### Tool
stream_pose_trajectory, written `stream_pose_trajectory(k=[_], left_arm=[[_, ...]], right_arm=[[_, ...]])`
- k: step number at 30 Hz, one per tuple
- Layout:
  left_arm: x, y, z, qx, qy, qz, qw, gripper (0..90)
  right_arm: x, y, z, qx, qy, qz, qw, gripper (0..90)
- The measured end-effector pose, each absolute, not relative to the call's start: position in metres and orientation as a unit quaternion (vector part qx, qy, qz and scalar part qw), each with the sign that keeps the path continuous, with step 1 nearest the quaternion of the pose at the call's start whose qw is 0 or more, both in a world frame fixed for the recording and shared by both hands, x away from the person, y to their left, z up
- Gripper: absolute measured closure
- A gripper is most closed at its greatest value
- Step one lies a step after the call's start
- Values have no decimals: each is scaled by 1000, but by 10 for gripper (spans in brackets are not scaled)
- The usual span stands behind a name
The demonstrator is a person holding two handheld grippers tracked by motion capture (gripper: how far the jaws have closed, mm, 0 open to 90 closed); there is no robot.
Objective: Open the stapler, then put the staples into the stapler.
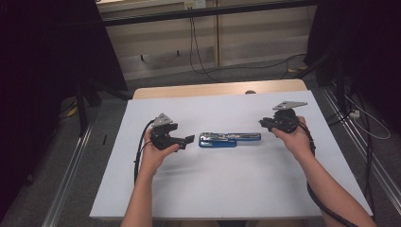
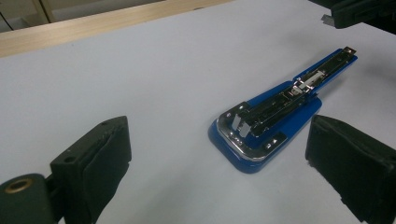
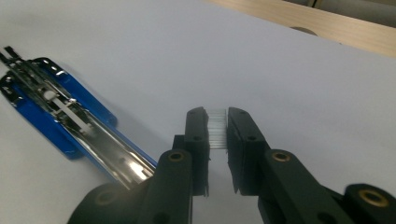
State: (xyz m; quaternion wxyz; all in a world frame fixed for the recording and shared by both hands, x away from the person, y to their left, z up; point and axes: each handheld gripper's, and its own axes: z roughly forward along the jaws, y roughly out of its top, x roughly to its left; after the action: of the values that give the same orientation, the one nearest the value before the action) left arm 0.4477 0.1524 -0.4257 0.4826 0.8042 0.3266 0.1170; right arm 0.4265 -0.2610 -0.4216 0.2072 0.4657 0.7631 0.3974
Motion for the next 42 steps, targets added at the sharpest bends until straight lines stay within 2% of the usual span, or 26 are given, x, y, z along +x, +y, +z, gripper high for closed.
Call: stream_pose_trajectory(k=[26, 42], left_arm=[[448, 154, -424, 797, 333, 114, 490, 68], [446, 159, -423, 796, 340, 116, 487, 67]], right_arm=[[429, -219, -392, 353, 811, 432, 178, 791], [442, -203, -395, 306, 830, 443, 145, 791]])
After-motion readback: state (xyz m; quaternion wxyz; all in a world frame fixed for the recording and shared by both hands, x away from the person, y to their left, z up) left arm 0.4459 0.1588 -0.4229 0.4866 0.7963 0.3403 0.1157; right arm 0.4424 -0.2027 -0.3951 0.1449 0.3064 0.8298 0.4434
